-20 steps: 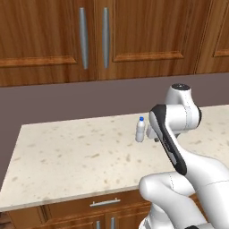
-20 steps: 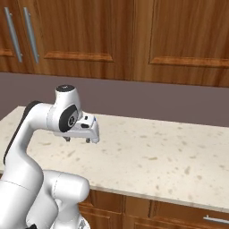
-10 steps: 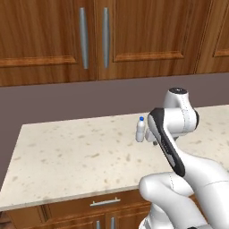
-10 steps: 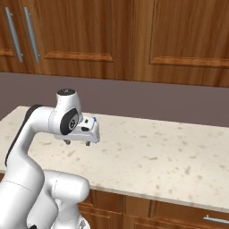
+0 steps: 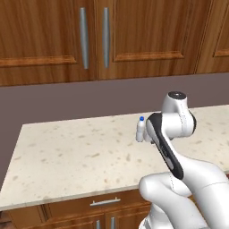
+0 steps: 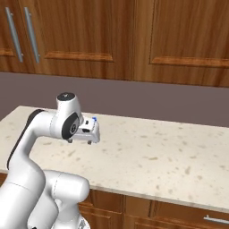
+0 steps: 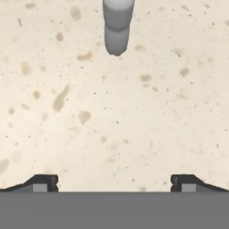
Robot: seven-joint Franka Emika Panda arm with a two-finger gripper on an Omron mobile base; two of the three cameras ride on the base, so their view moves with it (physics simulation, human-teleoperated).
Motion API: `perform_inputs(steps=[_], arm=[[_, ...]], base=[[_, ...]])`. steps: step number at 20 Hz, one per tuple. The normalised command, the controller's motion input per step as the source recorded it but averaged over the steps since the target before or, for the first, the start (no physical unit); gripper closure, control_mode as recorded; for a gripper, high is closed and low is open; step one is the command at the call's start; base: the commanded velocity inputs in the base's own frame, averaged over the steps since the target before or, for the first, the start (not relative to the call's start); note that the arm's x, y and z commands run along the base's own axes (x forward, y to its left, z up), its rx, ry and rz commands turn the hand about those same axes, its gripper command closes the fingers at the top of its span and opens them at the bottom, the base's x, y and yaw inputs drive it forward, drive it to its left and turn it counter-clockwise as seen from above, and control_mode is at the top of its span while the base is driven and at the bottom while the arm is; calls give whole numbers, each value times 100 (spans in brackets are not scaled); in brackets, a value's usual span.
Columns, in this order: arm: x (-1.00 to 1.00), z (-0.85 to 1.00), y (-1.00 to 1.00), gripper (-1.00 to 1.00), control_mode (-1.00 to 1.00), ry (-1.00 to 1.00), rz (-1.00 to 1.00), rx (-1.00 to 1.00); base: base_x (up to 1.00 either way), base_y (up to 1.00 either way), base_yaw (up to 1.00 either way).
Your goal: Move the drinks to the dining counter.
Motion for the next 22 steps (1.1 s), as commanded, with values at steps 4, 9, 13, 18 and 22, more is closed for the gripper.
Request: perform_inputs(steps=[4, 9, 13, 18, 22], arm=[[23, 5, 4, -100, -100, -11, 0, 0], [23, 5, 5, -100, -100, -6, 0, 0], [22, 3, 3, -100, -100, 0, 0, 0], [25, 3, 0, -100, -100, 0, 0, 0], [21, 2, 0, -100, -100, 0, 0, 0]], base=[[0, 0, 0], [0, 0, 0], [0, 0, 0], [0, 0, 0], [0, 0, 0]])
